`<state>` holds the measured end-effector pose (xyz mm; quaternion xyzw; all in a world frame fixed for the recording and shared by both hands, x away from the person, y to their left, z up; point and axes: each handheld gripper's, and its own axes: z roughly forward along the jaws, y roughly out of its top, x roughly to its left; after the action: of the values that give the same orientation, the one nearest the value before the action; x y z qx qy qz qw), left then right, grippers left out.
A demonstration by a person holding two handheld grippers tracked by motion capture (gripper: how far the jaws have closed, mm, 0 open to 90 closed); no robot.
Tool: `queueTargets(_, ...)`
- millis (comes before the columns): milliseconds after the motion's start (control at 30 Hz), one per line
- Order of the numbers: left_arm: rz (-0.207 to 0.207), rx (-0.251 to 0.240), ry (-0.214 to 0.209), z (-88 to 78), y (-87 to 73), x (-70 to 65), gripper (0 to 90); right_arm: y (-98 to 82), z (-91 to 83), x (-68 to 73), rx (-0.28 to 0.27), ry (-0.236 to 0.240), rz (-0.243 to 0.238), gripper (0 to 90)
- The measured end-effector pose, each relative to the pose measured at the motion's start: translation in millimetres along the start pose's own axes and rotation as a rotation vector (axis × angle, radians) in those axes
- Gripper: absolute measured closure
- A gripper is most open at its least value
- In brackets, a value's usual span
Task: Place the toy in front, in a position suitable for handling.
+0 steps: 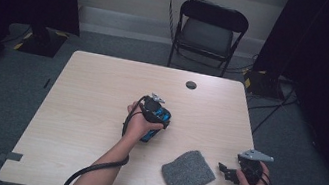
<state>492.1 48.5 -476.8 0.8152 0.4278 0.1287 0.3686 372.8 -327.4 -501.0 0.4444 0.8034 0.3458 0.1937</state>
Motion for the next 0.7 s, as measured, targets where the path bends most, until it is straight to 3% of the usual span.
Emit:
queueTargets(33, -0.005, -0.018, 0.001, -7.1, -2.5, -0.4, 16.6, 0.0, 0.0, 0.0, 0.0, 0.0, 0.0, 9.8)
queueTargets(500, 0.032, -0.04, -0.012, -50.9, -26.0, 4.9, 15.8, 0.0, 0.0, 0.0, 0.0, 0.0, 0.0, 9.8)
queueTargets(700, 0.013, -0.06, -0.01, -63.8, -46.9, 5.0, 15.8, 0.0, 0.0, 0.0, 0.0, -0.001, 0.0, 9.8)
